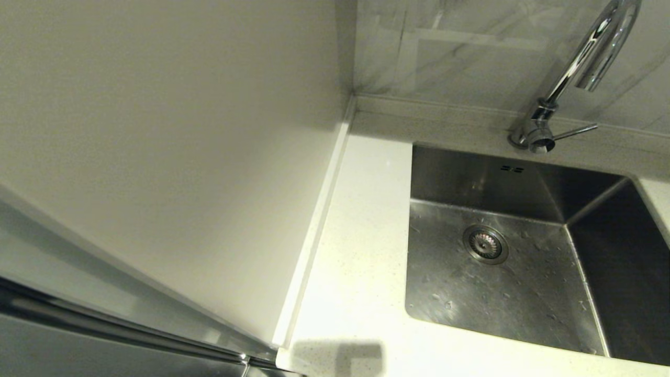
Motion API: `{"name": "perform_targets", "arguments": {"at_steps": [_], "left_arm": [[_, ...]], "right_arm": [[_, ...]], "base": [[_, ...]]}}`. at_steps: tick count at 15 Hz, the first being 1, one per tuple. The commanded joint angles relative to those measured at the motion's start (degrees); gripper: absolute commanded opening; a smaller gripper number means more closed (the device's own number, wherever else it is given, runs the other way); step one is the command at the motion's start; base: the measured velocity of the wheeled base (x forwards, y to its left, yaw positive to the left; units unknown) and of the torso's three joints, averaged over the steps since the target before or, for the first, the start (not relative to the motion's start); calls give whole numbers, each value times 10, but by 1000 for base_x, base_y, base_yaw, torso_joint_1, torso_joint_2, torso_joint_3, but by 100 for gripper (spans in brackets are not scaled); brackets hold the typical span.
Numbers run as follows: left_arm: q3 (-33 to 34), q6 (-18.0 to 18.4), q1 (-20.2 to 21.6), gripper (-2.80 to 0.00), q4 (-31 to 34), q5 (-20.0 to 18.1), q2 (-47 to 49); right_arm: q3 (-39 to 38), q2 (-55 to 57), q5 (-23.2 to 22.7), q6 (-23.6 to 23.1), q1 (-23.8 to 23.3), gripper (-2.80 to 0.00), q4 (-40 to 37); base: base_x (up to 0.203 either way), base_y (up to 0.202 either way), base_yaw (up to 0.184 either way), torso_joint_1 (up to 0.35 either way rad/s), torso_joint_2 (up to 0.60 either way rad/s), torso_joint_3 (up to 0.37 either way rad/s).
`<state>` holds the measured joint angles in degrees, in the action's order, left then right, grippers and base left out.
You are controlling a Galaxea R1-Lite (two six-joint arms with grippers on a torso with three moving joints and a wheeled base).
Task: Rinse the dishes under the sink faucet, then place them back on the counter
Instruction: Put a bowl into the sink
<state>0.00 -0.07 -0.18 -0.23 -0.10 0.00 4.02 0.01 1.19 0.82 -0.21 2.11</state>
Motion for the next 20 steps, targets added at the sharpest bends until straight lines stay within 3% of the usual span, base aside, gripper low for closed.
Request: {"name": "perform_targets", "arguments": {"at_steps": [1,4,6,9,12,14,17,20], "left_arm": [[2,0,0,-280,0,0,0],[2,0,-1,-280,0,0,0],[2,0,0,-280,0,0,0],[2,0,0,-280,0,0,0],[2,0,0,-280,0,0,0],[2,0,0,-280,0,0,0],[2,0,0,-280,0,0,0],[2,0,0,-280,0,0,0]], "right_arm": [[70,16,1,1,0,-280,-2],[225,98,24,32,0,-280,-8],[348,174,81,46,1,-280,-49],[487,337,148,44,0,-280,-156],[636,540,193,30,-30,-280,-165],[749,677,204,-20,-124,-280,-168],[797,761,194,-100,-339,-280,-173],[758,771,80,-126,-590,-280,-180]], "base": [[0,0,0,0,0,0],[0,0,0,0,0,0],[0,0,0,0,0,0],[0,0,0,0,0,0],[0,0,0,0,0,0],[0,0,0,0,0,0],[0,0,0,0,0,0],[0,0,0,0,0,0]]}}
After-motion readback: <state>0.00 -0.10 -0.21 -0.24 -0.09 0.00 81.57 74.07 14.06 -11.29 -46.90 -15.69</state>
